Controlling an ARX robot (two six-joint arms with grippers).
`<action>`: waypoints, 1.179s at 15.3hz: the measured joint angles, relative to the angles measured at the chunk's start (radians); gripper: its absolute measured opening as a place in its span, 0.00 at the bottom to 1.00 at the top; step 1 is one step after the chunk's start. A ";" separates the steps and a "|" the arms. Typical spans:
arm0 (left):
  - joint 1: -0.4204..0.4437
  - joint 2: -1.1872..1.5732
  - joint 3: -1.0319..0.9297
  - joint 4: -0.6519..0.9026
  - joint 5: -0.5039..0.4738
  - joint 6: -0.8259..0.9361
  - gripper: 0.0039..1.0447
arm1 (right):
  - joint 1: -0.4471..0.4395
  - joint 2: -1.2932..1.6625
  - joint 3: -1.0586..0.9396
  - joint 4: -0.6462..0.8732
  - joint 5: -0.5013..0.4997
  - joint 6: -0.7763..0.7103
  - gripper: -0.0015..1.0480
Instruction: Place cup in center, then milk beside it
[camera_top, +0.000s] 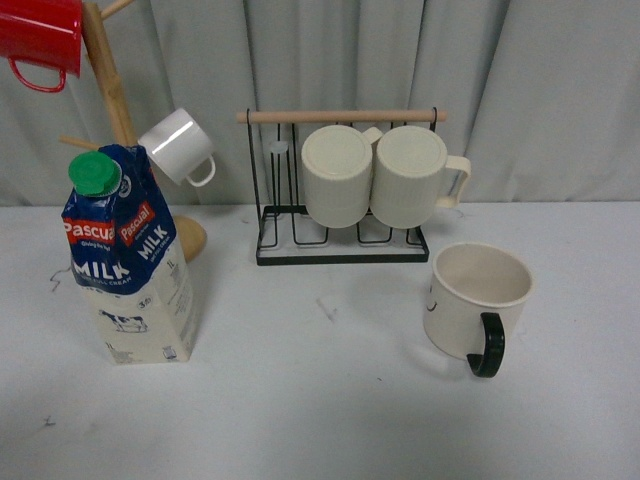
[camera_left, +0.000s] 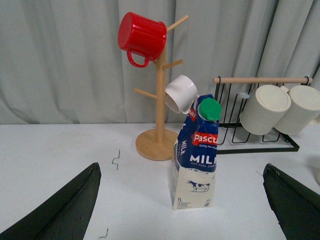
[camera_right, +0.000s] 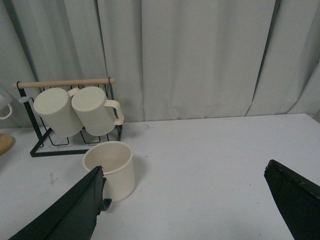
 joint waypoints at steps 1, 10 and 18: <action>0.000 0.000 0.000 0.000 0.000 0.000 0.94 | 0.000 0.000 0.000 0.000 0.000 0.000 0.94; 0.000 0.000 0.000 0.000 0.000 0.000 0.94 | 0.000 0.000 0.000 0.000 0.000 0.000 0.94; 0.000 0.000 0.000 0.000 -0.001 0.000 0.94 | 0.000 0.000 0.000 0.000 0.000 0.000 0.94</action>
